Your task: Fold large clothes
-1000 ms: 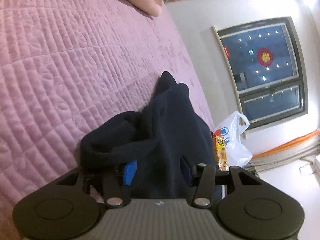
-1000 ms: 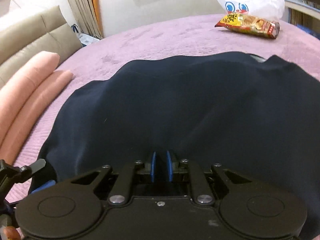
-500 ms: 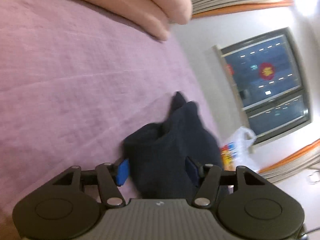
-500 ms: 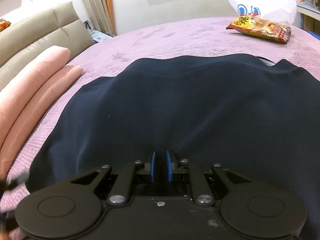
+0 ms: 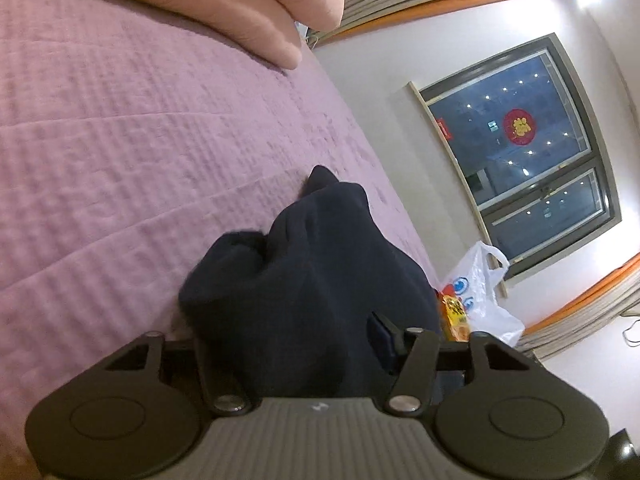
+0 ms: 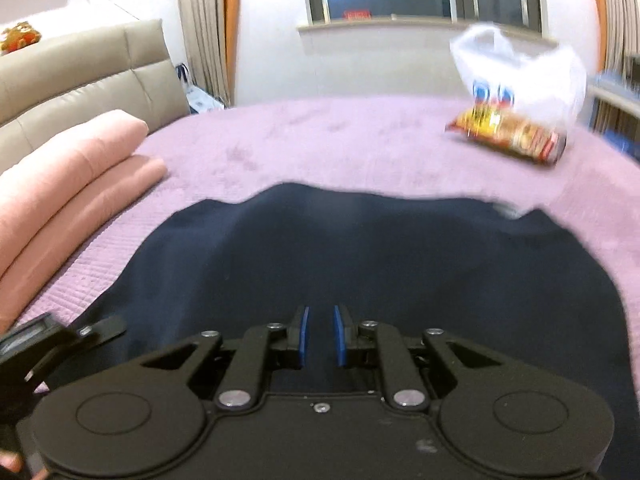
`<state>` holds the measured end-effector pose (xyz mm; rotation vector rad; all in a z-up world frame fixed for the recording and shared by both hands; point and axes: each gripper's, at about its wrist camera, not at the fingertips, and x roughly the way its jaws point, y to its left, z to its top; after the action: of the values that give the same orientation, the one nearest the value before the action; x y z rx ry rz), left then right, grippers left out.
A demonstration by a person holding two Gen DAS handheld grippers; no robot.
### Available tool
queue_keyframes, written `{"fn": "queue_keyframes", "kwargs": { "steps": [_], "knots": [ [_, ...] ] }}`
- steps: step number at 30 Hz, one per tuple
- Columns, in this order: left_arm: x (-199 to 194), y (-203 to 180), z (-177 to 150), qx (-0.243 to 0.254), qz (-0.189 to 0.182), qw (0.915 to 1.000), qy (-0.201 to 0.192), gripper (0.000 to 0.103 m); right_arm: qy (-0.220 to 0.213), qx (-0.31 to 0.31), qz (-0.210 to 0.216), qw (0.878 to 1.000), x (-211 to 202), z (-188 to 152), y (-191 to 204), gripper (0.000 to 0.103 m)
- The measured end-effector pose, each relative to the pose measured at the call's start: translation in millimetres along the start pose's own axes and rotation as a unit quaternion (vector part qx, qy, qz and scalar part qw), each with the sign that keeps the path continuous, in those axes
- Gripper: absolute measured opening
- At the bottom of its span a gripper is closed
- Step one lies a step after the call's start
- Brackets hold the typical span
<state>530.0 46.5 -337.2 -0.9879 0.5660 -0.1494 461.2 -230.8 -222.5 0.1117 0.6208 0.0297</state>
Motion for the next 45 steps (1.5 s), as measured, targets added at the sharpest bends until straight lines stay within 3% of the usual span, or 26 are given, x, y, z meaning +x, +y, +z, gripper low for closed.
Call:
{"fn": "queue_keyframes", "kwargs": {
  "steps": [2, 3, 5, 6, 10, 14, 17, 20, 21, 25, 27, 29, 30, 31, 34, 39, 41, 42, 43, 45],
  "knots": [
    [9, -2, 3, -0.003, 0.009, 0.9999, 0.004, 0.016, 0.052, -0.014, -0.03, 0.998, 21, -13, 6, 0.015],
    [8, -2, 4, -0.007, -0.001, 1.0, 0.004, 0.015, 0.068, -0.019, -0.038, 0.997, 32, -23, 8, 0.014],
    [0, -14, 7, 0.018, -0.013, 0.9998, 0.0, 0.012, 0.045, -0.034, -0.043, 0.997, 35, -36, 12, 0.015],
    [-4, -26, 8, 0.041, -0.023, 0.9989, 0.0, 0.011, 0.043, -0.026, -0.04, 0.998, 35, -38, 13, 0.021],
    [-12, -92, 7, 0.129, -0.12, 0.9843, 0.017, 0.011, 0.041, 0.103, 0.025, 0.994, 32, -40, -26, 0.022],
    [-1, -167, -23, 0.203, -0.232, 0.9479, 0.082, 0.011, 0.063, 0.193, 0.096, 0.974, 33, -34, -65, 0.021],
    [16, -214, -61, 0.268, -0.255, 0.9203, 0.128, 0.011, 0.081, 0.277, 0.145, 0.946, 21, -25, -115, 0.018],
    [30, -243, -96, 0.33, -0.235, 0.9006, 0.158, 0.011, 0.038, 0.29, 0.1, 0.951, -20, -20, -171, 0.015],
    [34, -249, -110, 0.348, -0.229, 0.8927, 0.171, 0.011, 0.028, 0.29, 0.075, 0.954, -32, -19, -189, 0.022],
    [63, -245, -171, 0.375, -0.207, 0.8708, 0.241, 0.011, 0.035, 0.25, -0.009, 0.968, -51, -19, -247, 0.027],
    [83, -233, -203, 0.396, -0.179, 0.8539, 0.286, 0.011, 0.034, 0.248, -0.013, 0.968, -54, -12, -269, 0.027],
    [85, -229, -224, 0.439, -0.161, 0.8334, 0.295, 0.011, 0.017, 0.245, 0.009, 0.969, -54, 4, -280, 0.037],
    [81, -229, -231, 0.456, -0.155, 0.8264, 0.292, 0.011, 0.011, 0.235, 0.026, 0.972, -51, 16, -281, 0.06],
    [79, -226, -234, 0.458, -0.152, 0.8263, 0.29, 0.011, 0.007, 0.222, 0.052, 0.974, -44, 29, -281, 0.084],
    [74, -226, -228, 0.437, -0.151, 0.8397, 0.285, 0.011, 0.021, 0.211, 0.139, 0.967, -14, 62, -276, 0.084],
    [64, -225, -229, 0.432, -0.152, 0.844, 0.279, 0.011, 0.075, 0.27, 0.205, 0.938, 54, 76, -279, 0.086],
    [62, -225, -224, 0.423, -0.156, 0.8482, 0.278, 0.011, 0.116, 0.312, 0.254, 0.908, 81, 71, -274, 0.076],
    [61, -225, -223, 0.424, -0.156, 0.8486, 0.275, 0.011, 0.113, 0.32, 0.27, 0.901, 83, 72, -270, 0.048],
    [59, -226, -222, 0.426, -0.158, 0.8487, 0.271, 0.011, 0.104, 0.309, 0.268, 0.906, 77, 78, -264, 0.036],
    [56, -233, -215, 0.415, -0.174, 0.8532, 0.264, 0.011, 0.076, 0.27, 0.257, 0.925, 55, 94, -255, 0.025]
  ]
}}
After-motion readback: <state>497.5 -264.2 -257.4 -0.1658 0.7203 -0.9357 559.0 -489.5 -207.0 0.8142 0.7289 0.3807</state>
